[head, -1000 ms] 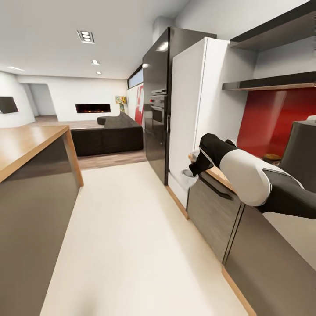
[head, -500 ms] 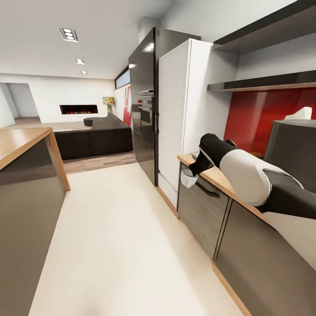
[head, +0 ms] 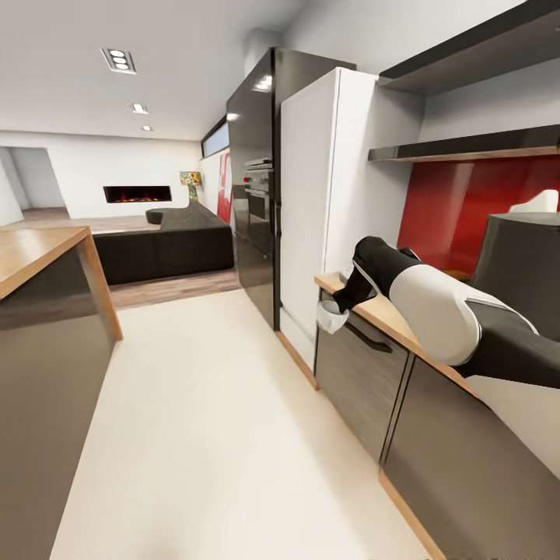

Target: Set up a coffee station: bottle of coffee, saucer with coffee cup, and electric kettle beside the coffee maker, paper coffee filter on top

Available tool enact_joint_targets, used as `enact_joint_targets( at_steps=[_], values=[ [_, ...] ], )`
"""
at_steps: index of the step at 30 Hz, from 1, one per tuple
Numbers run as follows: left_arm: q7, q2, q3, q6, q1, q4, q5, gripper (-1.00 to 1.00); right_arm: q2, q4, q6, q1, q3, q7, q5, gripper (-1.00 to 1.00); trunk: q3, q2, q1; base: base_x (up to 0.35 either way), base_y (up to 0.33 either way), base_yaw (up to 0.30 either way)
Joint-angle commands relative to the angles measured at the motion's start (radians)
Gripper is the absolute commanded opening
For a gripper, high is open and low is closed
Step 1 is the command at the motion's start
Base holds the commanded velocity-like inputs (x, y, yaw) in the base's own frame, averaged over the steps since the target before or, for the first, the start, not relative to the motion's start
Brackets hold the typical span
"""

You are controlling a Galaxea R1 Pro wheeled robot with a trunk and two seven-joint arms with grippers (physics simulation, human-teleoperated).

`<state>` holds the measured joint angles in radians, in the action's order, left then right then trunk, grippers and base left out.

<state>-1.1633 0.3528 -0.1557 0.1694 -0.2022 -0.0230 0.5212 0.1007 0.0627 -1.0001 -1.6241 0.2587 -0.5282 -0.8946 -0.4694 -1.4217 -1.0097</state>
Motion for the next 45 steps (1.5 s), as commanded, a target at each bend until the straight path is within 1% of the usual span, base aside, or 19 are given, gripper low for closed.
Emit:
enact_joint_targets(
  at_steps=[1,19,25,33,38,45],
  values=[
    [-0.001,0.000,-0.008,0.009,0.000,0.000,0.007,1.00,0.001,0.002,-0.003,0.000,0.005,-0.006,-0.012,-1.00,-0.001,-0.001,0.000,0.038,0.026,-0.220],
    [-0.001,0.000,-0.008,0.009,0.000,0.000,0.007,1.00,0.001,0.002,-0.003,0.000,0.005,-0.006,-0.012,-1.00,-0.001,-0.001,0.000,0.006,0.004,-0.259],
    [-0.001,0.001,-0.008,0.009,0.000,0.000,0.007,1.00,0.001,0.002,-0.003,0.000,0.005,-0.006,-0.012,-1.00,-0.001,-0.001,0.000,0.033,0.029,-0.071],
    [-0.001,0.001,-0.008,0.009,0.000,0.000,0.007,1.00,-0.001,0.002,-0.003,0.000,0.005,-0.005,-0.012,-1.00,-0.001,-0.001,0.000,0.201,0.177,-0.018],
    [-0.001,0.002,-0.008,0.009,0.000,0.000,0.007,1.00,-0.001,0.002,-0.003,0.000,0.005,-0.005,-0.012,-1.00,-0.001,-0.001,0.000,0.029,0.026,-0.123],
    [-0.001,0.002,-0.008,0.009,0.000,0.000,0.007,1.00,-0.001,0.002,-0.003,0.000,0.005,-0.005,-0.012,-1.00,-0.001,-0.001,0.000,0.006,0.006,-0.024]
  ],
)
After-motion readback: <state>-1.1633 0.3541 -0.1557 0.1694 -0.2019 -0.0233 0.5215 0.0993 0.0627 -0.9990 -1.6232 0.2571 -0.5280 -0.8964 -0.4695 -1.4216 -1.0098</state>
